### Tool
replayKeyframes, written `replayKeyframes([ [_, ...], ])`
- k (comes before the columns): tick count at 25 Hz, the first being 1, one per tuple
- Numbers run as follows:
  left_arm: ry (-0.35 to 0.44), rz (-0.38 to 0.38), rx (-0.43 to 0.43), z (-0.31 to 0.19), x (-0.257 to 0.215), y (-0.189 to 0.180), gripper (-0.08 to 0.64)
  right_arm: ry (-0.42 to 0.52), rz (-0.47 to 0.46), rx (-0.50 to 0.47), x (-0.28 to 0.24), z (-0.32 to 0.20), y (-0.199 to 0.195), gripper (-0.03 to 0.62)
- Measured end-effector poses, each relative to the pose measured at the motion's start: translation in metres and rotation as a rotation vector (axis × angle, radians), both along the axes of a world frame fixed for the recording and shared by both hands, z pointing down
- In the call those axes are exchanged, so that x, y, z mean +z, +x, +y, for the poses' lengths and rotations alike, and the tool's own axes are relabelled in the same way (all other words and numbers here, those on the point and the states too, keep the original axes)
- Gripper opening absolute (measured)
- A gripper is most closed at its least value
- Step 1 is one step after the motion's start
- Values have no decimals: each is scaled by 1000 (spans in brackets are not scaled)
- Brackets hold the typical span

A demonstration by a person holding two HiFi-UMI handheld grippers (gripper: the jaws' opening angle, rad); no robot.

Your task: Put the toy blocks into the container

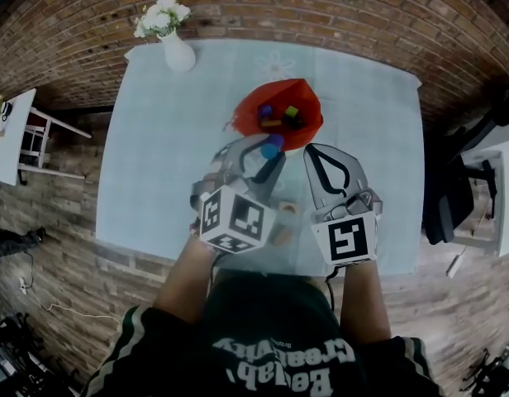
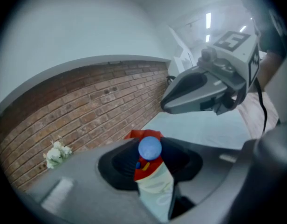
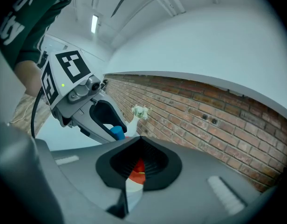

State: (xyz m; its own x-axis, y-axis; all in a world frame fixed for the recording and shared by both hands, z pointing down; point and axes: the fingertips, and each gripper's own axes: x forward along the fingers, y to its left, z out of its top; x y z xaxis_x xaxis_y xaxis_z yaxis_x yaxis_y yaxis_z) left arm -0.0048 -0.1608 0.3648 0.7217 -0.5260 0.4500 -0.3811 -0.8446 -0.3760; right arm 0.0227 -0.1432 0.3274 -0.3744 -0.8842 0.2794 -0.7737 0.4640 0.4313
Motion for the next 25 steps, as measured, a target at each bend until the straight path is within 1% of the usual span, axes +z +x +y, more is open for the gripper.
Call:
replayKeyframes([
  [6, -18, -34, -40, -25, 19, 16, 144, -28, -51, -6, 19, -22, 21, 6],
  [13, -12, -64, -63, -41, 35, 28, 144, -76, -64, -30, 42, -32, 31, 6],
  [16, 6, -80, -73, -46, 39, 31, 146, -79, -61, -40, 45, -35, 34, 6],
  [19, 59, -105, -95, -51, 40, 32, 149, -80, -56, -46, 46, -38, 36, 6],
  [20, 70, -105, -100, -52, 40, 33, 163, -81, -57, -46, 46, -39, 37, 6],
  [22, 69, -100, -105, -53, 40, 34, 185, -80, -61, -44, 46, -40, 40, 6],
  [25, 51, -102, -107, -55, 44, 35, 189, -84, -64, -41, 47, -42, 44, 6],
])
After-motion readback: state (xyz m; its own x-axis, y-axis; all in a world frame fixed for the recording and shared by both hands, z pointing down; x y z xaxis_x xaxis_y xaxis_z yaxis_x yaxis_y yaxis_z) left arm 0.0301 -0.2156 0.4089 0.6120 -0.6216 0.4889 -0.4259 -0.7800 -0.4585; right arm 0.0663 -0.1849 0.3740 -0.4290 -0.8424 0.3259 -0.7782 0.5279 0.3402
